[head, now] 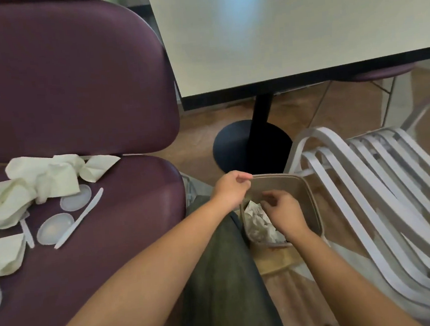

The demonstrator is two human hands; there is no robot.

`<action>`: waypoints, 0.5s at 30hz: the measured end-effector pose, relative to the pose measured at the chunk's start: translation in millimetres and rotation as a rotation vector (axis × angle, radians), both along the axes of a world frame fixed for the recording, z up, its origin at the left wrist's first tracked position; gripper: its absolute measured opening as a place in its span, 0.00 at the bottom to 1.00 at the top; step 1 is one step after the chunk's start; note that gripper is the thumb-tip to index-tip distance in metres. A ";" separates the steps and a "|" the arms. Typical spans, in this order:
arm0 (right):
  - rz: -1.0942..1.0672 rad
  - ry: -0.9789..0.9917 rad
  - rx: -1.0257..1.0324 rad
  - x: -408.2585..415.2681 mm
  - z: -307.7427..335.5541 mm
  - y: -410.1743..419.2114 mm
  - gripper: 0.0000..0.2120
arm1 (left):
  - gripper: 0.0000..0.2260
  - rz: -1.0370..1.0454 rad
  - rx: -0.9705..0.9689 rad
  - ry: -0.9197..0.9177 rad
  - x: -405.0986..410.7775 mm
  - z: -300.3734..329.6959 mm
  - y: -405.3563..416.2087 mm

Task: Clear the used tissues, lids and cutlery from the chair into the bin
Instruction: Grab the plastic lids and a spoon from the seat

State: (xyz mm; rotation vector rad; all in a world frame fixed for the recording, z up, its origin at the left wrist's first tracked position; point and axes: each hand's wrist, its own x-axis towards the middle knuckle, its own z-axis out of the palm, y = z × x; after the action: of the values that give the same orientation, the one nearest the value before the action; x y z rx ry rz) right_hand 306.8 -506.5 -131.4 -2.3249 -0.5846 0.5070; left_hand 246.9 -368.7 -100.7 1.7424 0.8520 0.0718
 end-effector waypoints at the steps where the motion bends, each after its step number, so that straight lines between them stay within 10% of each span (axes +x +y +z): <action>1: 0.019 0.003 0.021 -2.3 5.8 7.0 0.14 | 0.06 0.007 0.024 -0.008 -5.4 2.4 4.3; 15: 0.475 -0.138 0.122 -116.3 60.4 184.4 0.10 | 0.06 0.417 0.323 0.033 -195.8 37.0 134.3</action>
State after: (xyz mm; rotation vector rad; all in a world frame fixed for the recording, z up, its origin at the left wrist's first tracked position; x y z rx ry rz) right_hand 190.4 -322.2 -71.0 -2.1124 -1.2128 0.5088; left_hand 51.2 -234.4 -63.8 1.8367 1.2730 0.4813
